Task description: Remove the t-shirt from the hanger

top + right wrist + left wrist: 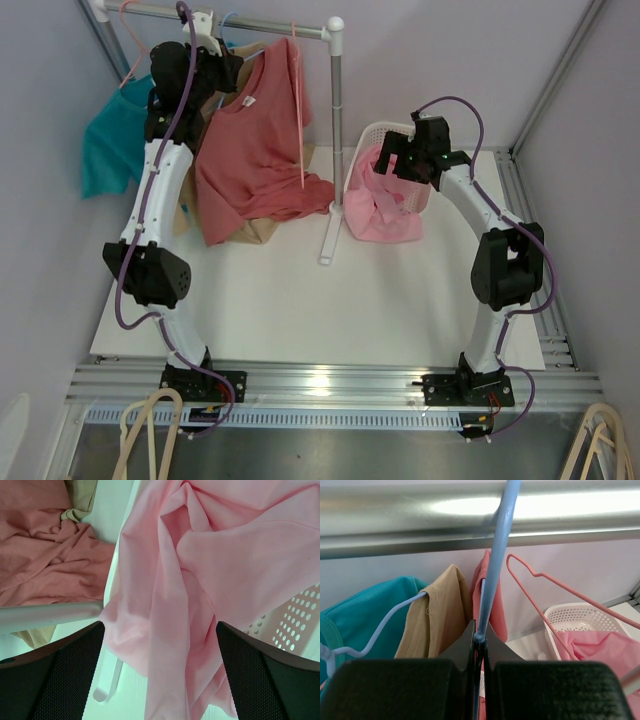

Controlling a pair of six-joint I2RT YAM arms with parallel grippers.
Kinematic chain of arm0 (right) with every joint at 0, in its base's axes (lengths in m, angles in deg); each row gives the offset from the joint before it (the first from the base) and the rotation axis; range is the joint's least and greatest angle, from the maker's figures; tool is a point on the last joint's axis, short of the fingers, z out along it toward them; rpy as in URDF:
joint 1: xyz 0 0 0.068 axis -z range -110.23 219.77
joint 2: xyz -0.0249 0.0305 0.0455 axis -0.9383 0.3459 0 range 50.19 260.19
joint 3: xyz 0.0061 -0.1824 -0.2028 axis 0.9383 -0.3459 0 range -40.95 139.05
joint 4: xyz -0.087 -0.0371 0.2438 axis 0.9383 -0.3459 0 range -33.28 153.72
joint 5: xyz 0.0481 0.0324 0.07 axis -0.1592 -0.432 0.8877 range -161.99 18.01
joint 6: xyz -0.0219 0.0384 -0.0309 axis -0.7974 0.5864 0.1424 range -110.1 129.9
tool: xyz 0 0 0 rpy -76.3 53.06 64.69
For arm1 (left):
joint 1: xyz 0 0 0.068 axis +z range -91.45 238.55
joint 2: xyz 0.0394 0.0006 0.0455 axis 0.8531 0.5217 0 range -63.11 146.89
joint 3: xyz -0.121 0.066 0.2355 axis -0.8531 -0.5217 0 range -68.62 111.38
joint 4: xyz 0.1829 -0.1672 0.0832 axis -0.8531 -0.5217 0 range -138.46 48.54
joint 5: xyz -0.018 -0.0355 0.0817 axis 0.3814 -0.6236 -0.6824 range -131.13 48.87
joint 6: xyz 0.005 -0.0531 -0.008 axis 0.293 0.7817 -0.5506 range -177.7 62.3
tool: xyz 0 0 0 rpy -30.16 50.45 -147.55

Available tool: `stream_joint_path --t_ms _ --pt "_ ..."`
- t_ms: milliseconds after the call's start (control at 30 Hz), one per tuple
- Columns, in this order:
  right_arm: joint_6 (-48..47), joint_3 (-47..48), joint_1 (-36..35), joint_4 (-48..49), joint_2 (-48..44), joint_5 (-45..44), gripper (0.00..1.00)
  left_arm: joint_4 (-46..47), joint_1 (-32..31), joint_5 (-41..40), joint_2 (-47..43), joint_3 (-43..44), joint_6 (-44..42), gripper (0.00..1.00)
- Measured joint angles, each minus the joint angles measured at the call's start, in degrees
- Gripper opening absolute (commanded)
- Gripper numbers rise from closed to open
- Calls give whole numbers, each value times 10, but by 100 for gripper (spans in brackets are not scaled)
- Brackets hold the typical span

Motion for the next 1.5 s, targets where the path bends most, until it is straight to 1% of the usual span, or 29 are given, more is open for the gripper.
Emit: stream_joint_path --t_ms 133,400,467,600,700,767,900,1033,1100,1133,1200,1300,1500 --pt "0 0 0 0 0 0 99 -5 0 7 1 4 13 1" --pt "0 -7 0 3 -9 3 98 -47 0 6 10 65 46 1" --pt "-1 -16 0 6 -19 4 98 -52 0 0 5 66 53 1" --pt "-8 -67 -3 31 -66 4 99 -70 -5 -46 -11 55 71 1" --pt "-16 -104 -6 48 -116 1 99 -67 -10 -84 -50 -4 90 1" --pt "-23 -107 -9 54 -143 0 99 -47 -20 -118 -94 -73 93 1" --pt "-42 -111 -22 70 -198 -4 99 14 -59 -179 -181 -196 86 1" --pt "-59 -143 -44 87 -261 -12 99 63 -93 -224 -259 -292 70 1" --pt "-63 -159 -53 89 -284 -15 99 79 -105 -246 -280 -316 55 1" --pt "-65 -163 -57 89 -291 -15 100 78 -109 -255 -280 -310 46 1" --pt "-68 -165 -58 89 -297 -16 100 67 -111 -270 -257 -266 30 1" --pt "-69 -173 -58 90 -299 -18 100 59 -111 -283 -196 -174 9 1" --pt "-72 -187 -58 86 -308 -22 99 15 -111 -297 -80 -24 -20 1"
